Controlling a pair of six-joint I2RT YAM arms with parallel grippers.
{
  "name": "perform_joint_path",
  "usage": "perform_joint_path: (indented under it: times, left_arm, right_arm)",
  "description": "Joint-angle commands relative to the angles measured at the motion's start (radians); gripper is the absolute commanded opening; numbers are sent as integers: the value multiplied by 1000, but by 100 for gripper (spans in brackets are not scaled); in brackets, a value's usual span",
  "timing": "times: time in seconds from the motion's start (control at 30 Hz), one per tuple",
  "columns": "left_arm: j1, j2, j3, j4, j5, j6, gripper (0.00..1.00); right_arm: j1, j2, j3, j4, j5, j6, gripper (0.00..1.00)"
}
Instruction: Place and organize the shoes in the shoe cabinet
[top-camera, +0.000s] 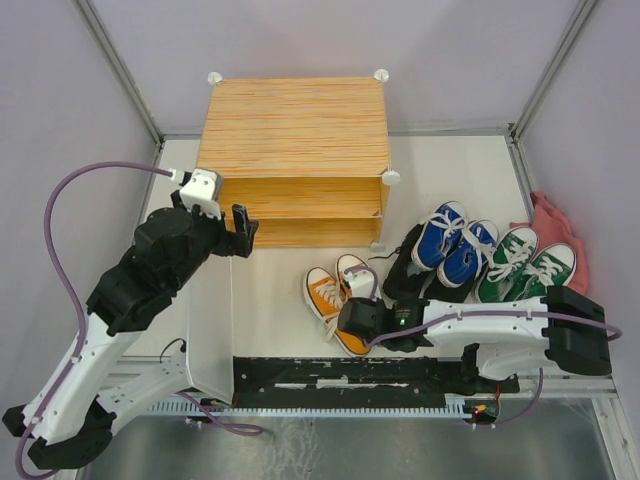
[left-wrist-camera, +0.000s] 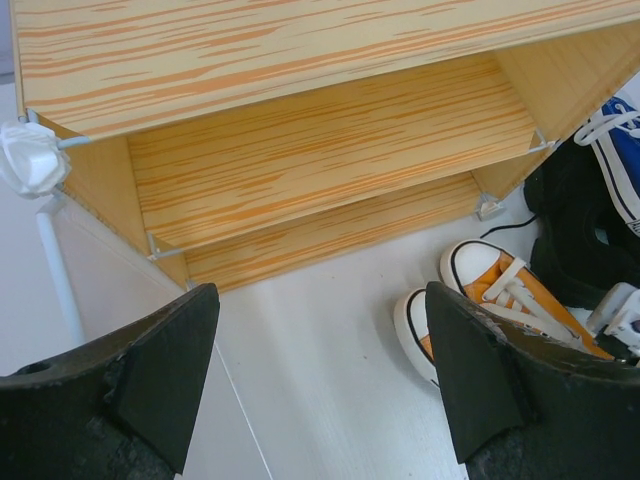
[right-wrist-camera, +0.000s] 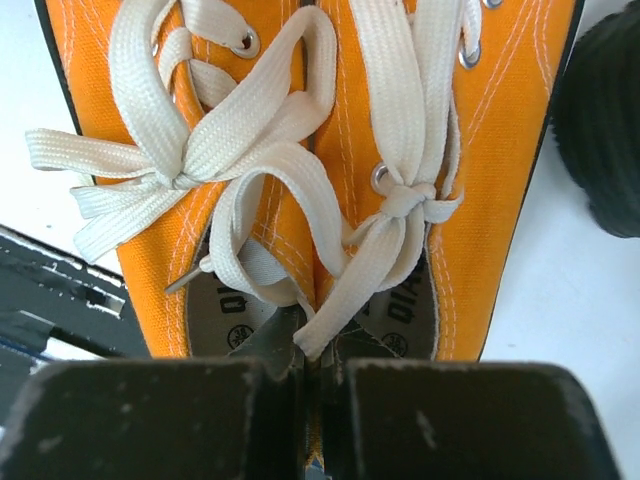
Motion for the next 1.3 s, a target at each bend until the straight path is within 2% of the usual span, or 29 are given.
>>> perform_joint_path:
  times: [0.0,0.33,0.53,0.67,0.8,1.27]
  left_arm:
    - [-3,-23,-3,39,1,29,90]
    - [-3,-45,-12,40,-3,28,90]
    - [-2,-46,-14,40,-5,27,90]
    - [-3,-52,-17,39,-6,30,90]
    - [-3,-52,-14,39,-6,29,90]
    - [-3,-64,-19,29,-4,25,90]
  right_arm:
    - [5,-134,153,0,162,-38,2]
    - [5,-127,356,-55,97,-155,2]
    - [2,-81,448,-100,141,-208,2]
    - [0,-66,439,-69,120,-209,2]
    - [-5,-73,456,-54,175,-223,2]
    - [-158,-52,504,150,283,-282,2]
